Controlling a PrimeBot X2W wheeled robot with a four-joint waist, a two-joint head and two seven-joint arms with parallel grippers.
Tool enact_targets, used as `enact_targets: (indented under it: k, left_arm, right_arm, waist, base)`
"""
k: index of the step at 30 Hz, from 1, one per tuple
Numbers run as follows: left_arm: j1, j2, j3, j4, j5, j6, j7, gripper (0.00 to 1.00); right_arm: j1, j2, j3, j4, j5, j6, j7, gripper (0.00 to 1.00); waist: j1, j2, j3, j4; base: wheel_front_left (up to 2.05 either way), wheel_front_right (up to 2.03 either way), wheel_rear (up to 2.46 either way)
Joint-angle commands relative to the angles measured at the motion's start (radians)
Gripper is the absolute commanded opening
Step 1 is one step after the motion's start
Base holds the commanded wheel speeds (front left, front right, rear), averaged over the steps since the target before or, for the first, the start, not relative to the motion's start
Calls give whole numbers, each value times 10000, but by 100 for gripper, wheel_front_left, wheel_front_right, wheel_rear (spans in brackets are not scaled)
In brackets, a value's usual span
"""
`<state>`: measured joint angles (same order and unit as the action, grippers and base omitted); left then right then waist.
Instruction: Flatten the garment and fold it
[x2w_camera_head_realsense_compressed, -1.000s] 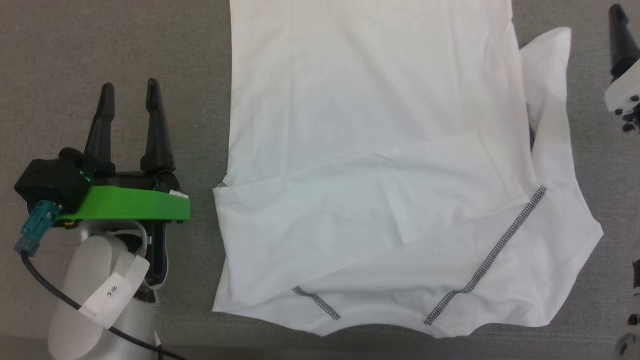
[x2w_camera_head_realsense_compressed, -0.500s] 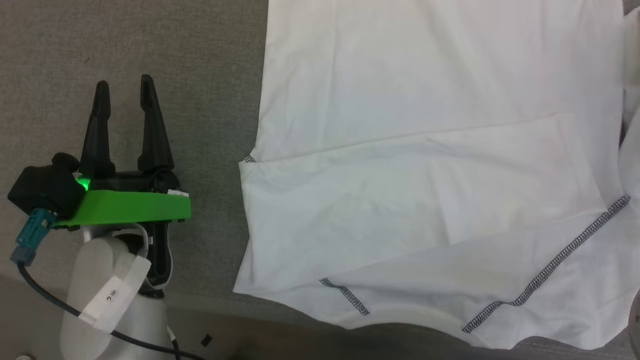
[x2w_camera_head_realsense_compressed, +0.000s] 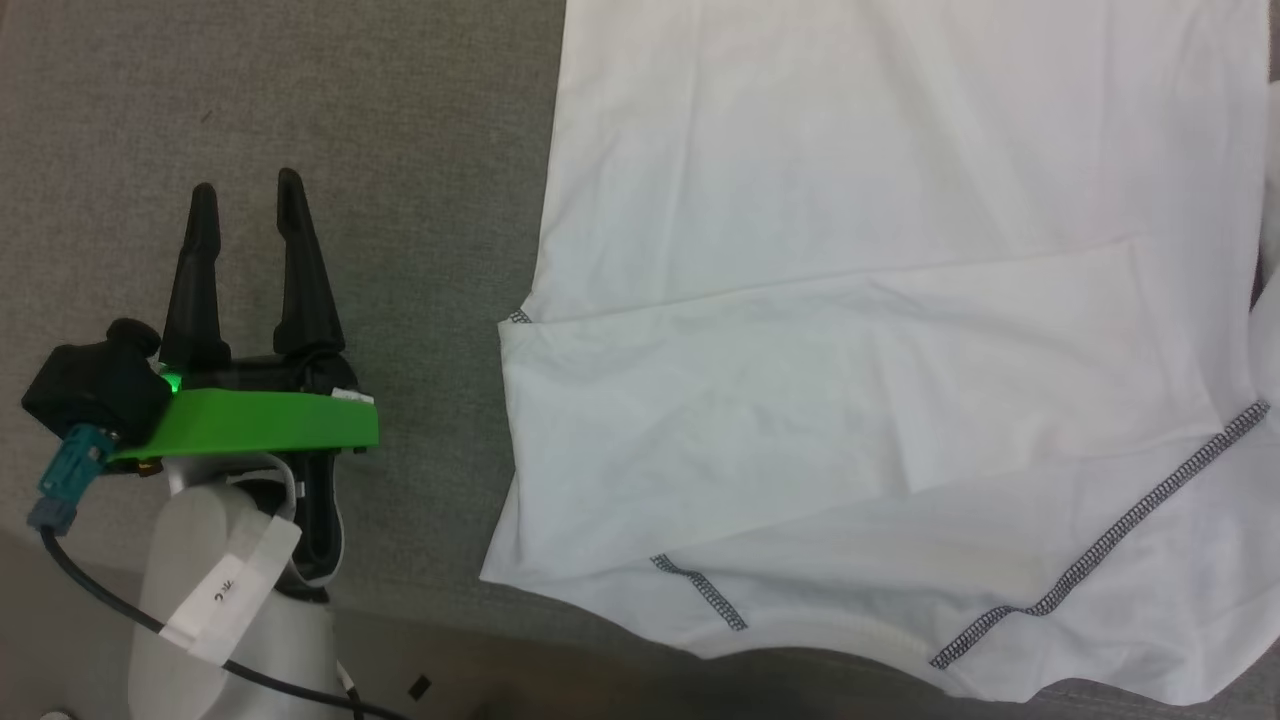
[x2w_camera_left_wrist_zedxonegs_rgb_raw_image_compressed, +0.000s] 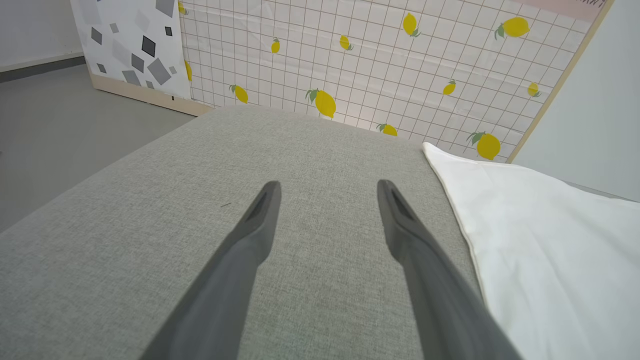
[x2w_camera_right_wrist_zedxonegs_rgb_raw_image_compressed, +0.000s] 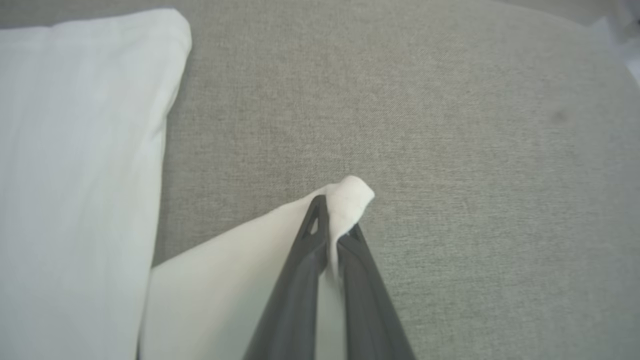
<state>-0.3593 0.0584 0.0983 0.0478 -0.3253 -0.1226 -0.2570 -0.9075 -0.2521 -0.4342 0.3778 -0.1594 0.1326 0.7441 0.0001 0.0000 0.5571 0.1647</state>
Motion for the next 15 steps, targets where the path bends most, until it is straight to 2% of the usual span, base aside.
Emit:
enact_targets:
  k: [1, 7, 15]
  left_arm:
    - [198, -51, 15, 66, 152, -56, -47, 100]
    - [547, -63, 39, 306, 229, -71, -47, 100]
    - [1204, -61, 119, 488, 386, -78, -47, 100]
  right_arm:
    - [221, -136, -105, -254, -49, -19, -239, 0]
    - [1054, -597, -255, -1242, 275, -19, -998, 0]
    - [1874, -1241, 203, -2283, 875, -19, -1476, 0]
  waist:
    - [-1, 0, -535, -303]
    - [-1, 0, -1537, -713]
    - [-1, 0, -2658, -1157]
  base:
    - [0, 0, 0]
    - [0, 0, 0]
    - [0, 0, 0]
